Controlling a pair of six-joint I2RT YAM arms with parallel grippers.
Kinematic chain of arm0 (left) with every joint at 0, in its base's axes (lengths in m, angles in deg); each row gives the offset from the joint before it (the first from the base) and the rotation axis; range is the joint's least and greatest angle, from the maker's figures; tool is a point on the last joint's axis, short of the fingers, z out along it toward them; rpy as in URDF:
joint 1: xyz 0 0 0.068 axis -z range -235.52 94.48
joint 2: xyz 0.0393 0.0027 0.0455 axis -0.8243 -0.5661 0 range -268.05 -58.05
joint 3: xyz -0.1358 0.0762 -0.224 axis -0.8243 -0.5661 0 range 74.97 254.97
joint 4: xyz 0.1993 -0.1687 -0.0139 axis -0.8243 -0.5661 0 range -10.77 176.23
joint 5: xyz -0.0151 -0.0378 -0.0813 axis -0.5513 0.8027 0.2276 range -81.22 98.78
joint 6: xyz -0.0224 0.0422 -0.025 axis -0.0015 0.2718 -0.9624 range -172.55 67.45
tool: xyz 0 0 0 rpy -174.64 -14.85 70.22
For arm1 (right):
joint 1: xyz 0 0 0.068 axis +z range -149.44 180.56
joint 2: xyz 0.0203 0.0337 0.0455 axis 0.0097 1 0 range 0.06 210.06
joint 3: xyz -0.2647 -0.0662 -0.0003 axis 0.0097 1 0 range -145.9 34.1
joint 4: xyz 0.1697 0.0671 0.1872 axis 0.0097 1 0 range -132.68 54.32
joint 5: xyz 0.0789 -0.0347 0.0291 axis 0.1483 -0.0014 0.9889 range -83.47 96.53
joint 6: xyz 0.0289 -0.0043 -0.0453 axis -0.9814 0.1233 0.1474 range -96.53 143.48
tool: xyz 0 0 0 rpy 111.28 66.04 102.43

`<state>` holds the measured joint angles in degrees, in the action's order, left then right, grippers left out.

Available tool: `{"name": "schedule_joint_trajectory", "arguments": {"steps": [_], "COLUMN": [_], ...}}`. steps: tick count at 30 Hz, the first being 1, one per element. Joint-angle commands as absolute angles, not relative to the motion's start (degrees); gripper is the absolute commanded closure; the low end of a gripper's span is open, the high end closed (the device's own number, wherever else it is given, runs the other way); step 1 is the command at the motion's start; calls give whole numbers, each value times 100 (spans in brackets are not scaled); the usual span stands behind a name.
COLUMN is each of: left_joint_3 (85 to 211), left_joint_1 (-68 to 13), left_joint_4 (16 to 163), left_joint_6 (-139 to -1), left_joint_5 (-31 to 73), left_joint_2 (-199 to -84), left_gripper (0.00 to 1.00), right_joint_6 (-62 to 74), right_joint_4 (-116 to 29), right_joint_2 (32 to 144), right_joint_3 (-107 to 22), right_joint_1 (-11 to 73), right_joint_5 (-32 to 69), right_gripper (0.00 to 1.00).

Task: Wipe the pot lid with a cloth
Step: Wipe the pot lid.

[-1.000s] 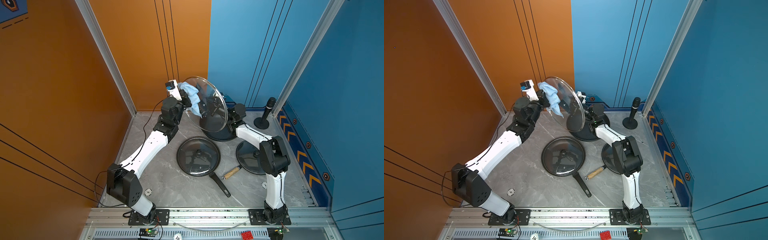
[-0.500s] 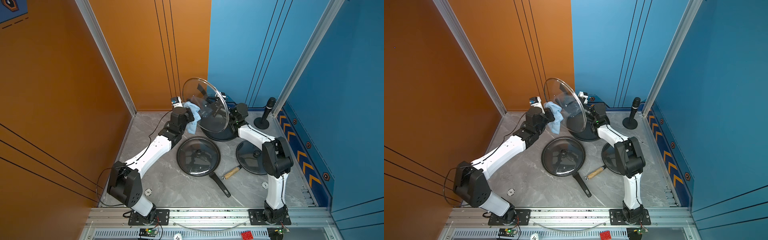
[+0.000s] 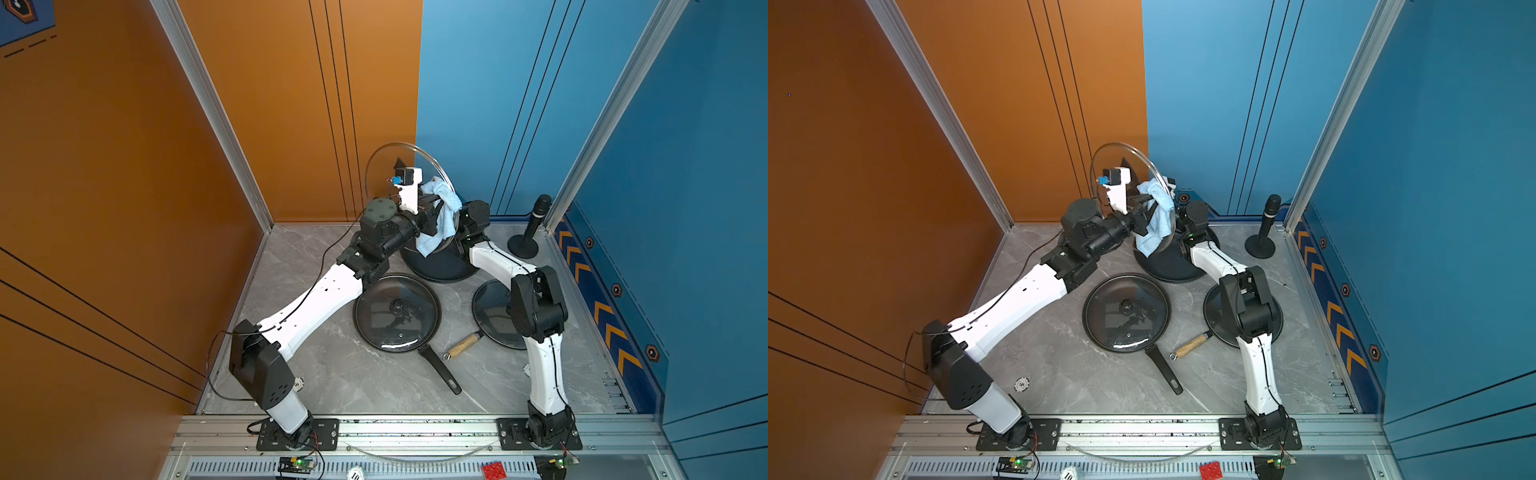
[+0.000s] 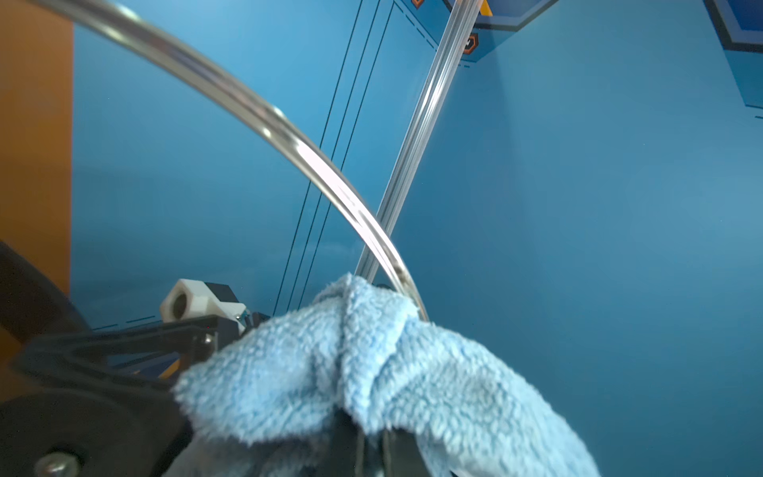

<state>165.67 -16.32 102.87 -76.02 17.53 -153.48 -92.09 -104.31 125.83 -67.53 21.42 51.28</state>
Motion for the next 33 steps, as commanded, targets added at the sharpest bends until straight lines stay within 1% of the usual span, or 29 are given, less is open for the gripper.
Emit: {"name": "schedule_joint_trajectory", "arguments": {"steps": [1,3,6,10,14,18,24,29,33], "left_joint_3": [16133,15824,15417,15119,15105,15202,15505,16046,16473], "left_joint_1": [-1609,-1756,-1944,-2423,-3012,-3143,-2758,-2163,-1923], "left_joint_4": [9984,9979,9976,9849,9812,9722,9737,9749,9759], "left_joint_6": [-7999,-8204,-8115,-8190,-8326,-8233,-7772,-7075,-7054], "left_joint_5": [2241,2022,1320,516,386,374,866,1847,2742], "left_joint_2": [-15664,-15605,-15381,-15225,-15258,-15116,-14822,-14693,-14887], "left_gripper": [100,100,100,100,100,100,100,100,100], "right_joint_6": [-9288,-9289,-9269,-9201,-8961,-8990,-8995,-8912,-8885], "right_joint_4": [-11387,-11527,-11640,-11723,-11481,-11453,-11244,-10978,-10859], "right_joint_2": [12112,11946,11588,11236,11004,11088,11255,11415,11590], "right_joint_3": [-7109,-6924,-6403,-5928,-5721,-5818,-6101,-6375,-6557], "right_joint_1": [2181,2136,2040,1935,1875,1867,1843,1859,1928], "right_joint_5": [4874,4846,4825,4834,4911,4879,4906,4980,5021], "right_gripper": [95,95,95,95,95,95,95,95,95]}}
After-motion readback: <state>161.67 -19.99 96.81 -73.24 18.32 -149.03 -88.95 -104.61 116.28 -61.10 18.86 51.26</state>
